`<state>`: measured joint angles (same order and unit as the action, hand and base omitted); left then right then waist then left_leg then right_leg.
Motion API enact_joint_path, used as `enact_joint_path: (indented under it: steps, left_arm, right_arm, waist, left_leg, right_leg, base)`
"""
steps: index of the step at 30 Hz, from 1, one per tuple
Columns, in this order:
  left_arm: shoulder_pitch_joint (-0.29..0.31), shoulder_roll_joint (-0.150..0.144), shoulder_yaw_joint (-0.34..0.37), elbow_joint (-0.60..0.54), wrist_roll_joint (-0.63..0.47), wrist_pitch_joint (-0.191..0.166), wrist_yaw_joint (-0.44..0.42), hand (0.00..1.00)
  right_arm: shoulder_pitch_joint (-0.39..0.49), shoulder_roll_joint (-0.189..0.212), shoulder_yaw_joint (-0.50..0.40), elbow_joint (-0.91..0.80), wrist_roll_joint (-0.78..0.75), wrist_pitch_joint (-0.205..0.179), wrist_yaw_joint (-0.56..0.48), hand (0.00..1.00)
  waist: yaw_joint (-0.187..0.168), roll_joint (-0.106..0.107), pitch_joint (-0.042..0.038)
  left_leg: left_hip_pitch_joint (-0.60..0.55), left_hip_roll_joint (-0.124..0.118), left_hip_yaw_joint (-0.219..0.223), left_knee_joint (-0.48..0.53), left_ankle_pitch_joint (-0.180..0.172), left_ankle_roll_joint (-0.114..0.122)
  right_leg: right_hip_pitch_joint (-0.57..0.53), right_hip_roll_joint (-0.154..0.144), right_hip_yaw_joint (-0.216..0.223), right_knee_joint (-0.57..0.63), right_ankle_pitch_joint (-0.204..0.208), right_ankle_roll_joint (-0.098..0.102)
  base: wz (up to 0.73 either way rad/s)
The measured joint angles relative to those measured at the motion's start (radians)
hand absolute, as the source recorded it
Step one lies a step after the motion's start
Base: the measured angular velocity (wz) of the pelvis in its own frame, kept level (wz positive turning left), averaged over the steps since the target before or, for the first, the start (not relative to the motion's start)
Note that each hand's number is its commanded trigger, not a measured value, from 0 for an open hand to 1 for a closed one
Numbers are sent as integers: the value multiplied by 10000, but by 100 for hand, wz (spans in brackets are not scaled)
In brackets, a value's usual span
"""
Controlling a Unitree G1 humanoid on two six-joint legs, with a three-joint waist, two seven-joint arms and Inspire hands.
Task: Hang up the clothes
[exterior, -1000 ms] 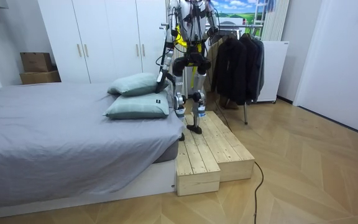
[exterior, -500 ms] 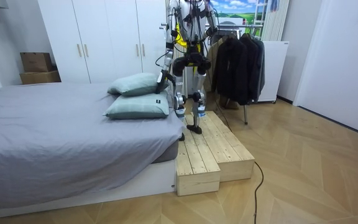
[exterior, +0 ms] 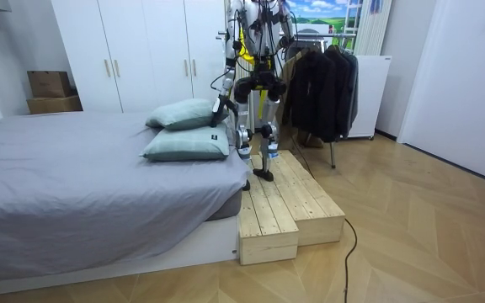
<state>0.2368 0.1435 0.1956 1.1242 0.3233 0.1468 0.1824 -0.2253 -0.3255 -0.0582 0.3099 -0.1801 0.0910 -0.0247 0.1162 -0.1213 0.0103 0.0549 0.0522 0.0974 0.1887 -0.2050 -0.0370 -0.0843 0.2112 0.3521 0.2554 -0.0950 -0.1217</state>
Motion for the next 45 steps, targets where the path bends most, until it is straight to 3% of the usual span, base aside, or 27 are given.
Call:
enact_joint_path:
  steps: [9, 19, 24, 35, 39, 42, 45]
  left_arm:
    - [-1, -1, -17, -65, -2, -10, 33, 0]
    - [-37, -1, -145, -96, 0, -32, 428, 0]
    - [-151, -4, -157, -96, 4, -33, 459, 0]
    - [-181, -2, -233, -102, -7, -32, 416, 0]
    - [-274, -4, -261, -101, -14, -32, 414, 0]
    - [-357, -31, -293, -101, -9, -32, 412, 0]
    - [-380, -28, -316, -99, -8, -32, 413, 0]
  right_arm:
    - [-352, -34, -18, 864, 230, -414, 203, 100]
    - [-1184, -50, -1, 2971, 386, -1176, 298, 100]
    - [-1184, -48, 0, 3507, 264, -1206, 546, 100]
    - [-1202, -36, 192, 3952, 177, -1550, 581, 100]
    - [-1192, -7, 831, 4728, 150, -1422, 591, 100]
    - [-1223, 34, 852, 5011, 202, -1461, 342, 100]
    - [-1223, 34, 853, 5221, 204, -1542, 62, 100]
  waist:
    - [-70, -6, 0]
    - [-23, -5, 22]
    - [18, -24, 9]
    - [43, 177, 11]
    - [214, 164, 22]
    - [342, 188, 23]
    - [442, 158, 1]
  left_leg:
    - [-57, -40, -189, 76, 3, 3]
    - [-69, -49, -372, 149, 49, -41]
    - [-111, -52, -473, 100, 33, -12]
    - [-81, -70, -626, 145, 98, -85]
    - [-89, -84, -567, 132, 93, -59]
    - [-76, -97, -567, 111, 51, 19]
    - [-26, -96, -621, 85, 99, -57]
  right_leg:
    - [10, -76, -266, 2, -1, 19]
    - [60, -120, -507, 17, -8, 94]
    - [10, -148, -661, 52, -3, 84]
    - [142, -156, -612, -29, 20, 44]
    - [111, -154, -550, -18, 40, 91]
    - [111, -166, -584, -23, 54, 111]
    - [158, -171, -640, -55, 104, 27]
  base:
    - [6]
    - [5]
    - [8]
    - [0]
    - [-4]
    - [-2]
    - [4]
